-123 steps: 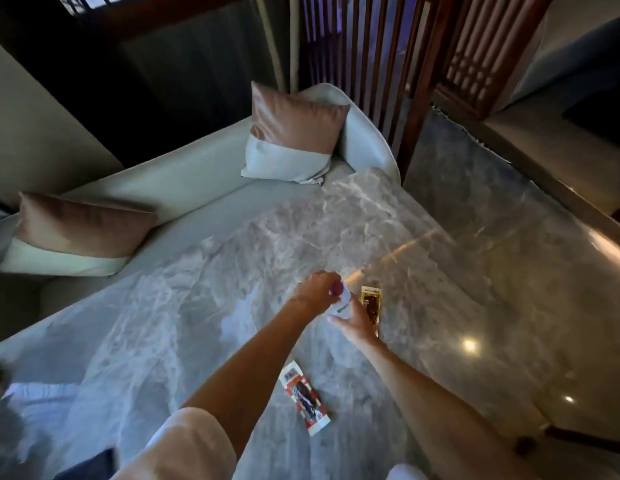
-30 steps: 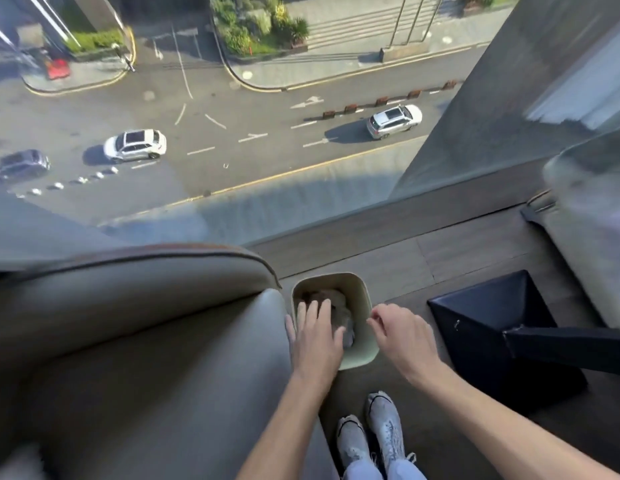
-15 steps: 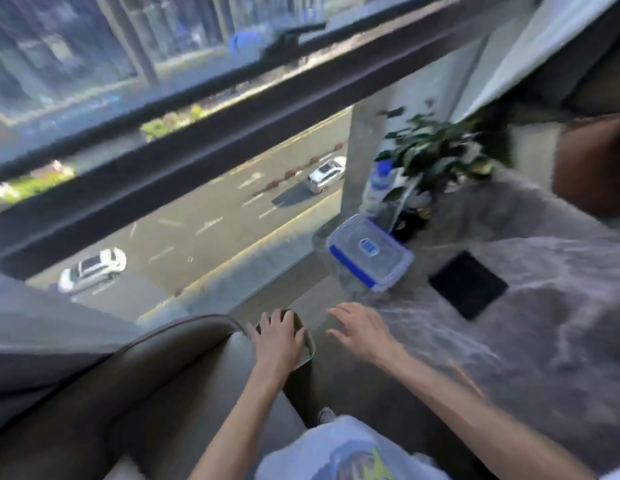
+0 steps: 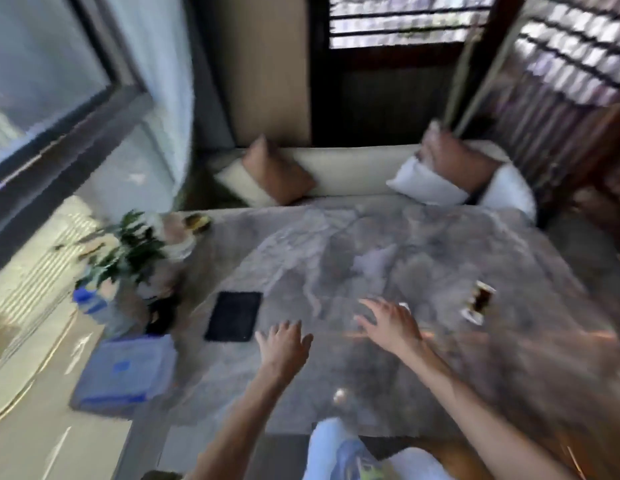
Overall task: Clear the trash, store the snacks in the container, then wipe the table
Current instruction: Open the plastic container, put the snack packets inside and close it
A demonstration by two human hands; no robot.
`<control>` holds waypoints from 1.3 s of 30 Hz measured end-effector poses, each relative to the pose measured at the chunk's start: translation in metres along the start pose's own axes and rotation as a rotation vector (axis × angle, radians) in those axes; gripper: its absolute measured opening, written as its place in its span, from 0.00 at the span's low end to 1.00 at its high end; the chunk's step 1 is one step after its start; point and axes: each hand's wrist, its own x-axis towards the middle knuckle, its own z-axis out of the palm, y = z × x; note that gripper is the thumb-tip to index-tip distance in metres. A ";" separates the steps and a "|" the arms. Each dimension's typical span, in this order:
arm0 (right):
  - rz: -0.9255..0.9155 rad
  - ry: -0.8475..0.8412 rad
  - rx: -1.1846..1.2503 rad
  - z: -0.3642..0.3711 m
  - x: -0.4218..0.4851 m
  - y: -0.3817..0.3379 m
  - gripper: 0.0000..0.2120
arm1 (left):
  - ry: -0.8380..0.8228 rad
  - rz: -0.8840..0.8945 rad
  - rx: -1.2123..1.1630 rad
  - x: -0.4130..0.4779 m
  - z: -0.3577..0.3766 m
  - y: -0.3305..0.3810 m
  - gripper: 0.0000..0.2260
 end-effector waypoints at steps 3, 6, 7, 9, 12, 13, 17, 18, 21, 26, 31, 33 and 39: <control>0.209 0.066 0.033 -0.029 -0.031 0.074 0.22 | -0.022 0.174 0.037 0.020 0.011 0.078 0.21; 0.336 0.128 0.028 -0.047 -0.063 0.122 0.22 | -0.042 0.299 0.080 0.027 0.018 0.134 0.22; 0.366 0.145 0.031 -0.051 -0.071 0.132 0.21 | -0.047 0.323 0.083 0.029 0.020 0.147 0.22; 0.396 0.170 0.035 -0.056 -0.081 0.143 0.21 | -0.053 0.350 0.092 0.032 0.023 0.164 0.21; 0.392 0.150 0.038 -0.054 -0.079 0.149 0.22 | -0.051 0.346 0.110 0.036 0.023 0.171 0.21; 0.379 0.134 0.032 -0.051 -0.075 0.148 0.22 | -0.046 0.337 0.107 0.037 0.023 0.167 0.21; 0.317 0.070 0.075 -0.037 -0.048 0.118 0.21 | -0.034 0.241 0.070 0.039 0.016 0.129 0.21; 0.284 0.051 0.082 -0.031 -0.039 0.106 0.20 | -0.032 0.205 0.057 0.039 0.014 0.113 0.21; 0.169 -0.012 0.081 -0.011 -0.013 0.061 0.21 | -0.012 0.087 0.016 0.037 0.007 0.057 0.22; -0.014 -0.091 0.066 0.023 0.026 -0.036 0.29 | 0.052 -0.114 -0.082 0.029 -0.007 -0.050 0.24; -0.145 -0.182 0.028 0.055 0.050 -0.137 0.30 | 0.114 -0.261 -0.179 0.015 -0.020 -0.162 0.21; -0.184 -0.216 0.025 0.069 0.059 -0.175 0.30 | 0.117 -0.313 -0.190 0.010 -0.024 -0.206 0.21; -0.213 -0.334 0.091 0.122 0.087 -0.276 0.30 | 0.116 -0.477 -0.263 0.001 -0.036 -0.323 0.18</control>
